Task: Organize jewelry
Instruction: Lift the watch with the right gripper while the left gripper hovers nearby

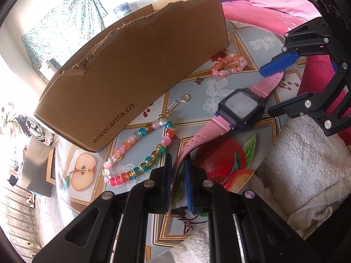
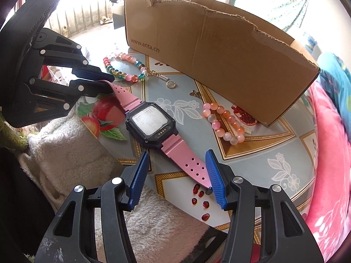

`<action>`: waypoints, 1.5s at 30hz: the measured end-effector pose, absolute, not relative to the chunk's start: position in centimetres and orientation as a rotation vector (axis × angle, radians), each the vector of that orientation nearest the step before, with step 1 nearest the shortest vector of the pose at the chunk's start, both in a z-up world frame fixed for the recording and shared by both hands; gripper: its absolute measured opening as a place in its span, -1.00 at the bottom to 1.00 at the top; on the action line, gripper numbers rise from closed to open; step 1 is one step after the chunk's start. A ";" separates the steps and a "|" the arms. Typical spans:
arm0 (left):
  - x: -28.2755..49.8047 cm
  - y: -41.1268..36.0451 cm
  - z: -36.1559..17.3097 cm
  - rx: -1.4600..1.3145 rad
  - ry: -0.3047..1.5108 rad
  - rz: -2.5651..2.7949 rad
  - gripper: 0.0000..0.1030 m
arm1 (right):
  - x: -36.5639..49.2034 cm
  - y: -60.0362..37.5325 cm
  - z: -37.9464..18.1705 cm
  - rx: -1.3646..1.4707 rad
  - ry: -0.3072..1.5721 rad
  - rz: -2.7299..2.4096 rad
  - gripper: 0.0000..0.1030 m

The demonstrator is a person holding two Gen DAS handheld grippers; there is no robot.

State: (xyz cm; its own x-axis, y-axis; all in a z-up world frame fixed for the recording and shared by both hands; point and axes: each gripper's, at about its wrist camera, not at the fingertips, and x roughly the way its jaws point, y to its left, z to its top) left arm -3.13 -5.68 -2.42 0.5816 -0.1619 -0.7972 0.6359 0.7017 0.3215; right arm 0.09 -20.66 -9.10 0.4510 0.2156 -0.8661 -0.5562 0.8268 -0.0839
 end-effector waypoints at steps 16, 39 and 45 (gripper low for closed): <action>-3.2 -5.7 -2.5 0.654 0.816 -0.510 -0.79 | 0.5 -22.4 -8.9 -0.364 1.028 0.436 -0.42; -3.9 -5.5 -2.3 0.636 0.789 -0.488 -0.81 | 0.7 -22.7 -7.8 -0.216 0.961 0.280 -0.70; -4.2 -5.5 -1.8 0.627 0.774 -0.487 -0.83 | 0.5 -23.0 -7.3 -0.180 0.944 0.264 -0.70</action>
State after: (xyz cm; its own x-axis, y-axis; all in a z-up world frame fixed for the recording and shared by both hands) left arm -4.18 -5.45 -1.84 0.6232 -0.1743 -0.7624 0.6118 0.7158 0.3365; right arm 0.46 -22.98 -7.26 0.5579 0.1439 -0.8173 -0.3003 0.9531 -0.0372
